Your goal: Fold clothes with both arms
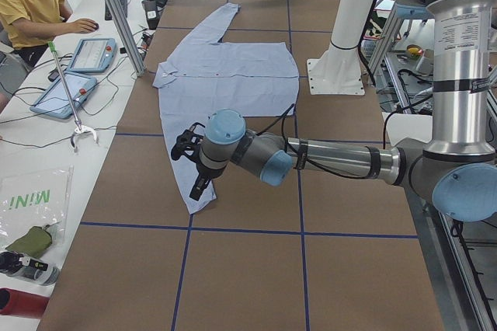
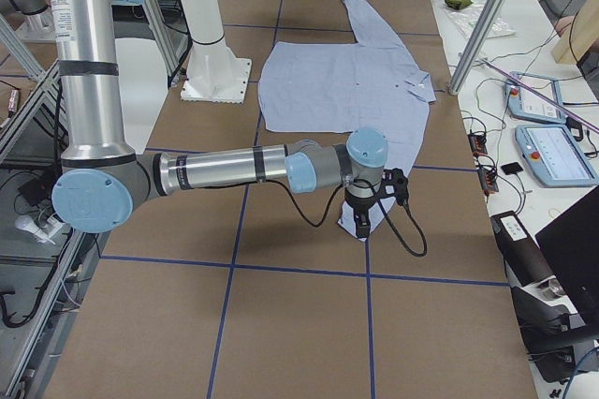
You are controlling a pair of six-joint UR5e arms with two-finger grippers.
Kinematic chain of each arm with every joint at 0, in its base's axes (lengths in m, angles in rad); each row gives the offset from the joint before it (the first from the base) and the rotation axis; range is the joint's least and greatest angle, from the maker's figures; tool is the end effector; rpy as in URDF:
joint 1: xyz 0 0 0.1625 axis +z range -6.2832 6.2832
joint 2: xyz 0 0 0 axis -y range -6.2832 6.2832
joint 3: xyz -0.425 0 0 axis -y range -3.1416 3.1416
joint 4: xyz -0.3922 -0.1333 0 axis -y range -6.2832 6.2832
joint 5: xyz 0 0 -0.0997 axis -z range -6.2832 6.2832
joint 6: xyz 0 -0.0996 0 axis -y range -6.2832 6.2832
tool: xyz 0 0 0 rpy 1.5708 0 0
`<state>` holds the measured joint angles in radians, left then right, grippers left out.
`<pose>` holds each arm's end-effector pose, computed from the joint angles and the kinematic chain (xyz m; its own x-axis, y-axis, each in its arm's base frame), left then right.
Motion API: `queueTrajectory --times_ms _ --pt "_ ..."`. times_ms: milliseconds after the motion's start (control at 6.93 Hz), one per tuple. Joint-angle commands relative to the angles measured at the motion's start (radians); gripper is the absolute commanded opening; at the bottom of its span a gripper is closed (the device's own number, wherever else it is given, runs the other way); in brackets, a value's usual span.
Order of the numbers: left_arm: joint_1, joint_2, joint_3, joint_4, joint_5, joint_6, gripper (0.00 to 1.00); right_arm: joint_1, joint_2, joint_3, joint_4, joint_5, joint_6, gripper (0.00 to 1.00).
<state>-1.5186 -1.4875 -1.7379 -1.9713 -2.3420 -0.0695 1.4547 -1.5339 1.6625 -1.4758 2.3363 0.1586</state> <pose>-0.0389 -0.4796 0.5700 0.7007 0.2992 -0.6477 0.0025 0.9068 0.4216 0.0039 -0.5217 0.5848 0.7075 -0.0802 0.7022 0.0012 0.9937 0.1122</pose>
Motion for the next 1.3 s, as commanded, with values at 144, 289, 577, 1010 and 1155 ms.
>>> queueTrajectory --times_ms 144,289,577,1010,1155 --pt "0.001 0.013 0.007 0.011 0.004 0.0 1.0 0.024 -0.068 0.045 -0.008 0.002 0.007 1.0" --pt "-0.002 0.019 0.003 0.005 -0.003 -0.001 1.0 0.023 -0.077 0.042 -0.002 0.009 0.009 1.0" --pt "0.002 0.03 -0.015 0.005 -0.003 0.0 1.0 -0.035 -0.094 0.02 0.005 0.014 0.012 1.0" --pt "0.005 0.03 -0.022 0.006 -0.003 -0.001 1.0 -0.095 -0.1 -0.004 0.151 0.015 0.182 1.0" --pt "0.005 0.03 -0.022 0.006 -0.002 -0.004 1.0 -0.141 -0.098 -0.022 0.249 0.003 0.385 1.0"
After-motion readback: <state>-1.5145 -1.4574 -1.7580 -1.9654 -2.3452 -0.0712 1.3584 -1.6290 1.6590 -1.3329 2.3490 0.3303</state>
